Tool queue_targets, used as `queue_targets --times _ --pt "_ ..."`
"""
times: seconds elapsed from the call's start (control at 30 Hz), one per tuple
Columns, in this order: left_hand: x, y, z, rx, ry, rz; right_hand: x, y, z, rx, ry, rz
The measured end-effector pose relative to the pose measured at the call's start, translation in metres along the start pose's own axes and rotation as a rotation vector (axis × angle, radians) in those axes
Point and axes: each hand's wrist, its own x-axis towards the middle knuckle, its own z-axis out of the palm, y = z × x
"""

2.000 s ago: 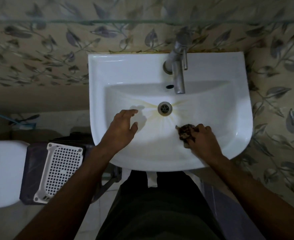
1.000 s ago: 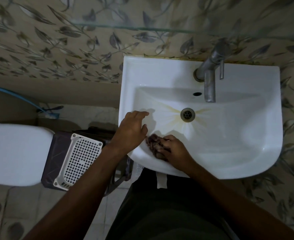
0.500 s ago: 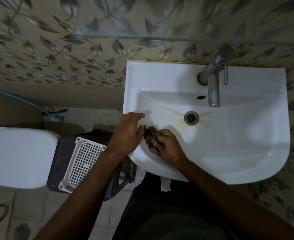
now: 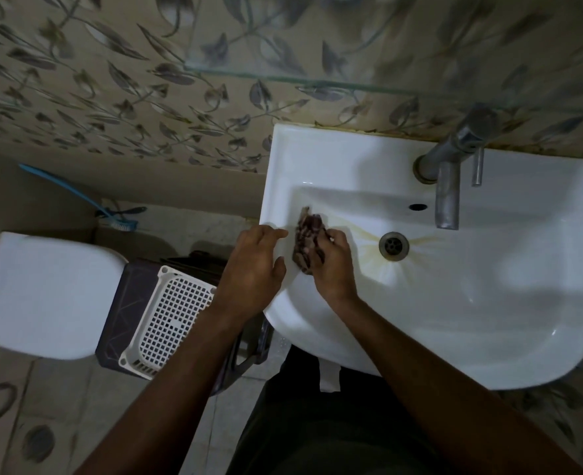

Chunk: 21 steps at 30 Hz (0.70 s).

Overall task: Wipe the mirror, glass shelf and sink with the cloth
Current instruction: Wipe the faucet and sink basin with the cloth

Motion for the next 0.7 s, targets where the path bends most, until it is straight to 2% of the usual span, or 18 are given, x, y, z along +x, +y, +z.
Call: queue_targets --times 0.1,0.2,0.37,0.5,0.6,0.7 --pt "0.001 0.000 -0.001 -0.003 -0.002 -0.011 -0.031 0.012 -0.015 -0.023 -0.171 -0.032" --pt "0.003 -0.001 -0.001 0.003 0.003 -0.039 -0.048 0.025 -0.025 -0.024 -0.209 0.034" --pt "0.005 0.003 0.000 0.044 -0.001 -0.055 -0.009 -0.002 -0.013 0.077 -0.043 0.036" --pt "0.007 0.004 0.000 0.028 0.038 -0.117 0.023 -0.016 -0.006 0.047 0.055 -0.020" --pt "0.009 0.003 -0.001 -0.031 0.077 -0.202 0.008 0.000 -0.005 -0.083 0.014 -0.115" --pt "0.010 -0.001 -0.001 -0.064 0.081 -0.202 -0.018 0.034 -0.011 -0.272 -0.094 -0.210"
